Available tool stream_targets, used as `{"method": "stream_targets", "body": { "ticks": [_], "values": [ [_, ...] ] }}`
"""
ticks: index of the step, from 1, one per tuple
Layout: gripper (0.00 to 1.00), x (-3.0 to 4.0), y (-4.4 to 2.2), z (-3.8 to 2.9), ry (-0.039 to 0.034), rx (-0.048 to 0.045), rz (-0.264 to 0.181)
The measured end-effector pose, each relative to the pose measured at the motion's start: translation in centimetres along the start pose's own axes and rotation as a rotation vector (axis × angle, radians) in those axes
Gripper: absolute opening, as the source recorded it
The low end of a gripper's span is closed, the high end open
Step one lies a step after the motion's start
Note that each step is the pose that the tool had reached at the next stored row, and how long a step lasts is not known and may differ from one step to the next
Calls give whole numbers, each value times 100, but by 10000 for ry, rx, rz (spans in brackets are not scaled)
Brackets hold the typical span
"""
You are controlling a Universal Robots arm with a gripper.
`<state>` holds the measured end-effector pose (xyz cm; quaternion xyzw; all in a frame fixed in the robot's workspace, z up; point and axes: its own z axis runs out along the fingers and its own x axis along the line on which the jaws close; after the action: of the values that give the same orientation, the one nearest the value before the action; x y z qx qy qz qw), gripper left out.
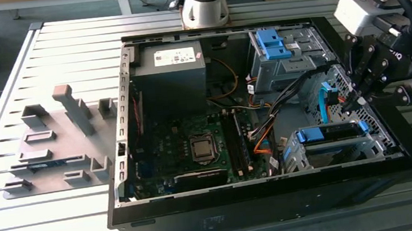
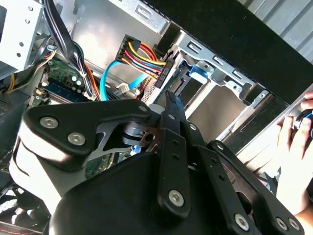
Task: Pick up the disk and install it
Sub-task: 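Insert the first disk wire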
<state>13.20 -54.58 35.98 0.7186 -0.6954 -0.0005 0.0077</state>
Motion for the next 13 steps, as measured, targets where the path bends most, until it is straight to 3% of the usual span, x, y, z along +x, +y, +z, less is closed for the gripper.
{"method": "stream_targets", "body": {
  "ticks": [2,4,5,7,12,13],
  "values": [
    [17,-16,-1,0,3,0,1],
    [17,-59,-4,5,3,0,0],
    [24,-82,-5,8,4,0,1],
    [24,-123,-7,19,2,-1,1],
    [25,-128,-13,58,7,0,-145],
    [31,-128,-17,66,7,1,-213]
  ]
}}
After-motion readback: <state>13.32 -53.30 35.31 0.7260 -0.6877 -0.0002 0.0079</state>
